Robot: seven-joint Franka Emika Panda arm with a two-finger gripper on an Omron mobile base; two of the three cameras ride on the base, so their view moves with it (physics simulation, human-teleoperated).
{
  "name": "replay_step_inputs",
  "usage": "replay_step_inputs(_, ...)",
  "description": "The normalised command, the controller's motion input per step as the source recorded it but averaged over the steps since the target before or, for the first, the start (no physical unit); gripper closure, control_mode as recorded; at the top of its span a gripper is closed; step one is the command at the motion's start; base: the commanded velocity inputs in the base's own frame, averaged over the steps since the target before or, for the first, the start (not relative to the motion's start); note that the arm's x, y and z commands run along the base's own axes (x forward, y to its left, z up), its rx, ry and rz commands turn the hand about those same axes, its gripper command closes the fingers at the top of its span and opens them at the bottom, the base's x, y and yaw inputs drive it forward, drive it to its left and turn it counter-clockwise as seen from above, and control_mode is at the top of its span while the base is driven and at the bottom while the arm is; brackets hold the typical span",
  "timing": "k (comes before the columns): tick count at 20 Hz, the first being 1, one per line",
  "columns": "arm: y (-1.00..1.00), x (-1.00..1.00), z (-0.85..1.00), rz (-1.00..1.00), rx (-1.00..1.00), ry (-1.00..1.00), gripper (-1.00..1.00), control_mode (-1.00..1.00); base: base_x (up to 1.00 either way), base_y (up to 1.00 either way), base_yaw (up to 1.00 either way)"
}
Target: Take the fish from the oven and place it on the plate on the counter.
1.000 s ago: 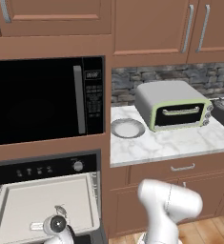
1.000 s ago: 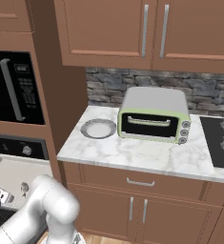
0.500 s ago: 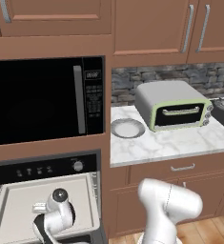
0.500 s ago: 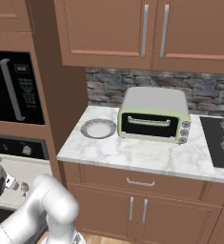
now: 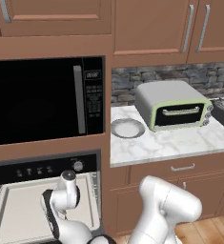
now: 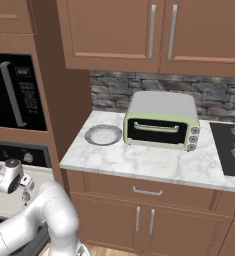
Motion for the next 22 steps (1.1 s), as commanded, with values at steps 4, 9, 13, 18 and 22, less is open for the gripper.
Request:
replay_step_inputs(4, 0.0, -0.62, -0.2, 0.13, -0.21, -0.14, -1.0, -1.0, 0.0, 0.0, 0.0)
replay_step_inputs(9, 0.0, -0.14, -0.37, 0.25, -0.3, -0.03, -1.0, -1.0, 0.0, 0.0, 0.0)
replay_step_inputs(13, -0.01, 0.0, -0.39, 0.3, -0.13, 0.0, -1.0, -1.0, 0.0, 0.0, 0.0)
replay_step_inputs(18, -0.01, 0.21, -0.09, 0.15, 0.0, 0.02, -1.0, -1.0, 0.0, 0.0, 0.0)
replay_step_inputs(22, -0.01, 0.29, -0.1, 0.0, 0.0, 0.07, -1.0, -1.0, 0.0, 0.0, 0.0)
